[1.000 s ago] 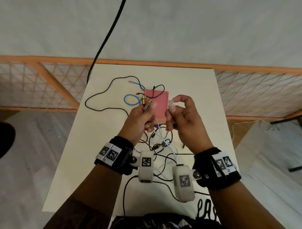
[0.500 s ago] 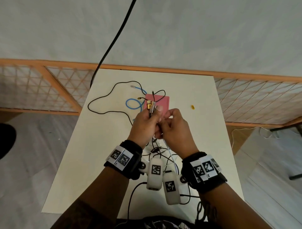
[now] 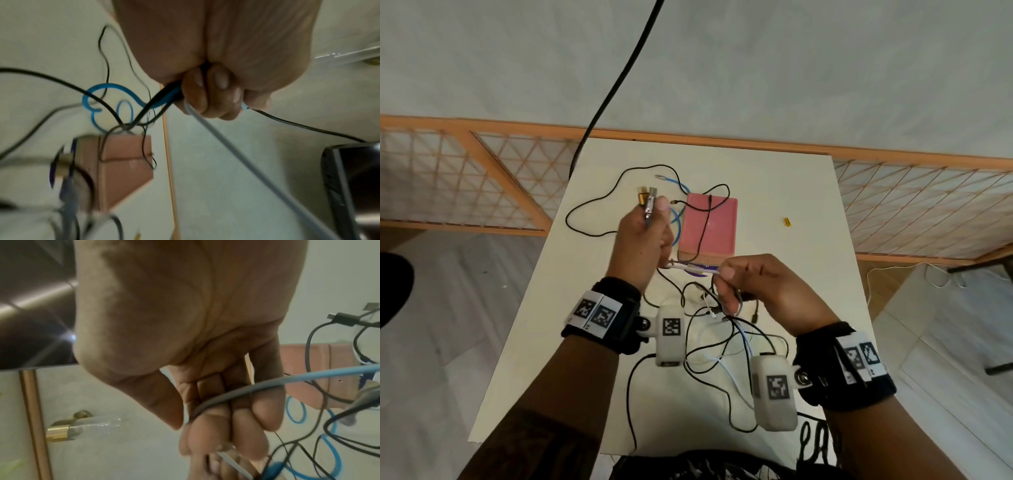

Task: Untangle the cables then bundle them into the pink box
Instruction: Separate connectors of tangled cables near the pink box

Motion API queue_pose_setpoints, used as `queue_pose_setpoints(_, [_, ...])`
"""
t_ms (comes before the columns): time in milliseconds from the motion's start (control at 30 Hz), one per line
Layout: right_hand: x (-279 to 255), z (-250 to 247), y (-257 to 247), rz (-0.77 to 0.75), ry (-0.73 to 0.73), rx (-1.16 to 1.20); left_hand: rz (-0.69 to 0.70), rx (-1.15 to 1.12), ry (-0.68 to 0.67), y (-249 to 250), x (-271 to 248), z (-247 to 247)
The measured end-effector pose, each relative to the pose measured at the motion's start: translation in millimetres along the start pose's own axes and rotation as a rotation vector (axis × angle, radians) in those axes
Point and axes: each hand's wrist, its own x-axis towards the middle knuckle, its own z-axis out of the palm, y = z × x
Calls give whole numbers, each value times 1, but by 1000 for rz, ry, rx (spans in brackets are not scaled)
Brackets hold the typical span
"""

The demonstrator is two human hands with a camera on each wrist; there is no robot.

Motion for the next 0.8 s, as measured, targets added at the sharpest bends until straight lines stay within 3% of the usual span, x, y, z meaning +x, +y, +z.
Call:
queue_pose_setpoints(133, [2,9,-2,-7,35,272,61,194,39,1,-4,-9])
queue_pose_setpoints(200, [10,13,-4,-12,123,297,70,230,-115,3,-16,0])
queue_pose_setpoints(267, [19,16,-8,13,177,139,-5,127,-294,4,-29,12])
queue_pose_setpoints(300, [23,17,-10,32,186,73,-34,78,-317,5,-33,16])
queue_pose_setpoints(400, [30,18,-11,85,211,16,-89,17,-236,9,-33,27])
queue_pose_setpoints(500, [32,15,-8,95,209,65,-4,70,-159,8,-28,34])
queue_pose_setpoints(567, [32,9,-7,120,171,67,22,80,-32,7,-26,37])
queue_pose_setpoints(633, [29,6,-4,155,109,37,-94,-39,204,8,-16,35])
queue_pose_setpoints(667, [27,7,-1,165,95,18,-168,-130,228,10,-9,30])
queue_pose_setpoints(733, [25,10,7,150,135,4,-230,-148,37,5,-3,19])
queue_pose_setpoints(800, [26,13,14,129,201,37,-209,19,-235,2,-9,18])
